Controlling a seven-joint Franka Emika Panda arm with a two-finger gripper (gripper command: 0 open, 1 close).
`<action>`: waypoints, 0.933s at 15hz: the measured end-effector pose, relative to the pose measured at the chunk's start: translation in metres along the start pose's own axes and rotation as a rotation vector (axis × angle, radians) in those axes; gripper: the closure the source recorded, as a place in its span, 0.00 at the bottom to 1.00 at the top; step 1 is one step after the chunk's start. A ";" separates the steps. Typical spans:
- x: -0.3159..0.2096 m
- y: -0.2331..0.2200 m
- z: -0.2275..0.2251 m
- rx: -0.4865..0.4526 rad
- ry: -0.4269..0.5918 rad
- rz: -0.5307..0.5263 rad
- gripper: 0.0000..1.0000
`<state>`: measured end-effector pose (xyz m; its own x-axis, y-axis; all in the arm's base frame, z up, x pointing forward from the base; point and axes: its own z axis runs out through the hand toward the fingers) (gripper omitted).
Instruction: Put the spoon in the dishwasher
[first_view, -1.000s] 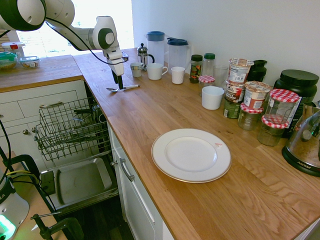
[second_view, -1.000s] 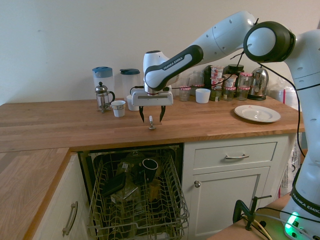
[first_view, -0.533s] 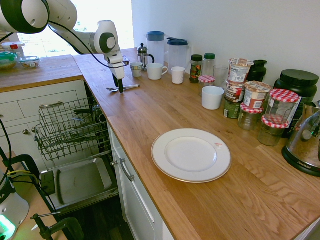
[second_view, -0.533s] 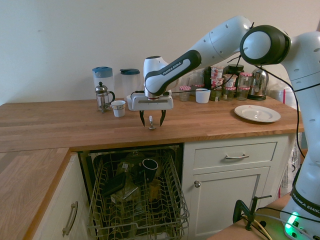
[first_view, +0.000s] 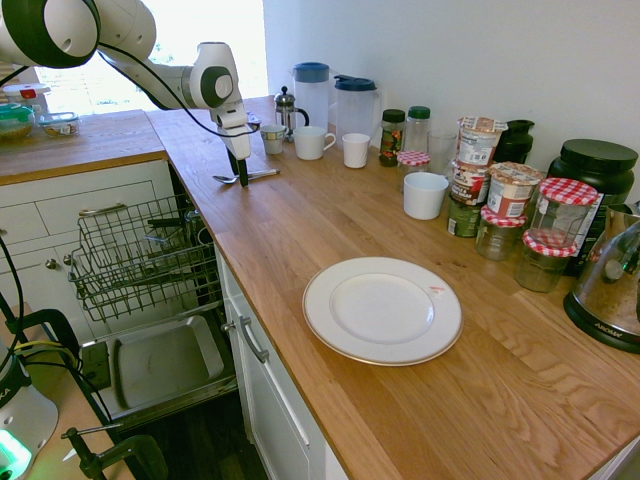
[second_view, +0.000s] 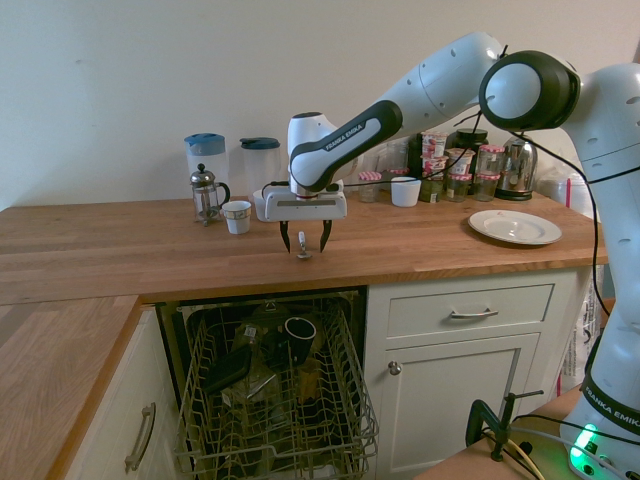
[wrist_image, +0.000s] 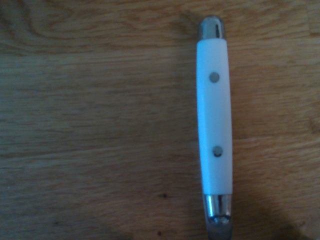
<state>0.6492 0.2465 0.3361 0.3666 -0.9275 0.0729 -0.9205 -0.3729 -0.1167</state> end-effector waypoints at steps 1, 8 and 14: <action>0.002 0.000 0.000 0.000 -0.001 0.001 1.00; 0.009 -0.007 0.002 -0.003 -0.009 -0.013 1.00; 0.011 -0.023 0.003 -0.001 -0.027 -0.045 1.00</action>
<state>0.6744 0.2451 0.3365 0.4110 -0.9102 0.0513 -0.9031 -0.4142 -0.1132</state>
